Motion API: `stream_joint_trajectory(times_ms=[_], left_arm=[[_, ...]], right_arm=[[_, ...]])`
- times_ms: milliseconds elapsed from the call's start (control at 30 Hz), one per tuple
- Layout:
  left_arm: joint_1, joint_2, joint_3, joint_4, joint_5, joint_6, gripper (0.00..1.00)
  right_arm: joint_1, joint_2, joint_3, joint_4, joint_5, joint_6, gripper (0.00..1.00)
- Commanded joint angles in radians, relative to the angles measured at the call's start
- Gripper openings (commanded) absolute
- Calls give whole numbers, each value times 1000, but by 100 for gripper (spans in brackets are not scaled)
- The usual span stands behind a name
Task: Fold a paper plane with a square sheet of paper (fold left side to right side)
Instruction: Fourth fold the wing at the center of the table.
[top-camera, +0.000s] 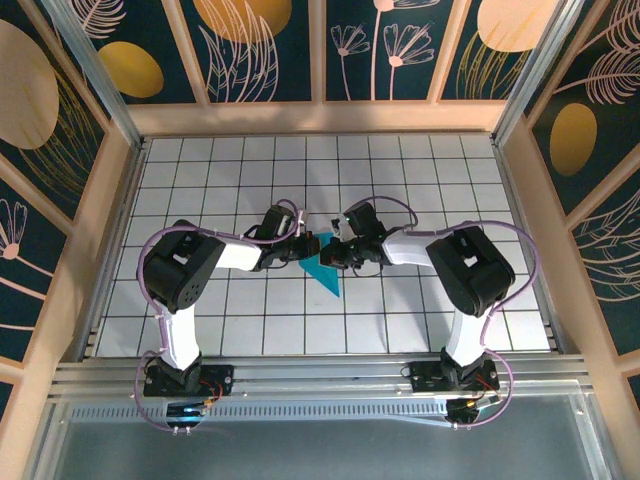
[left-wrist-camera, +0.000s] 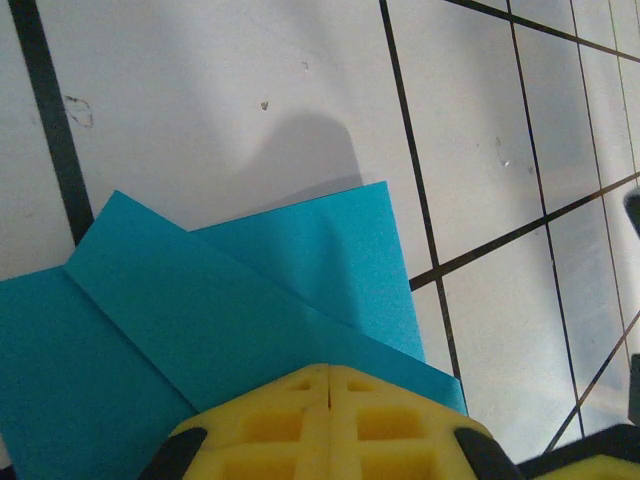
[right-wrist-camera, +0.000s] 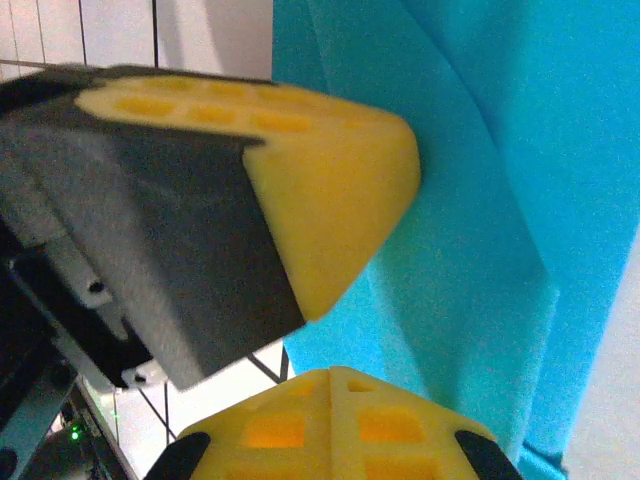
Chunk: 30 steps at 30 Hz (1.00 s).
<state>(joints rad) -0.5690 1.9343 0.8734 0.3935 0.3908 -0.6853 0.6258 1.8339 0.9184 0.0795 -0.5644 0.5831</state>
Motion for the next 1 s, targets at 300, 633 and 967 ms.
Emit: stream_joint_trajectory(times_ms=[300, 633, 967], left_arm=[[4, 35, -14, -131, -104, 30, 0], [5, 44, -6, -157, -144, 33, 0], [5, 46, 11, -184, -165, 46, 0]], right_arm=[[28, 51, 3, -66, 66, -23, 0], [29, -17, -126, -27, 24, 14, 0], [44, -92, -238, -13, -22, 36, 0]])
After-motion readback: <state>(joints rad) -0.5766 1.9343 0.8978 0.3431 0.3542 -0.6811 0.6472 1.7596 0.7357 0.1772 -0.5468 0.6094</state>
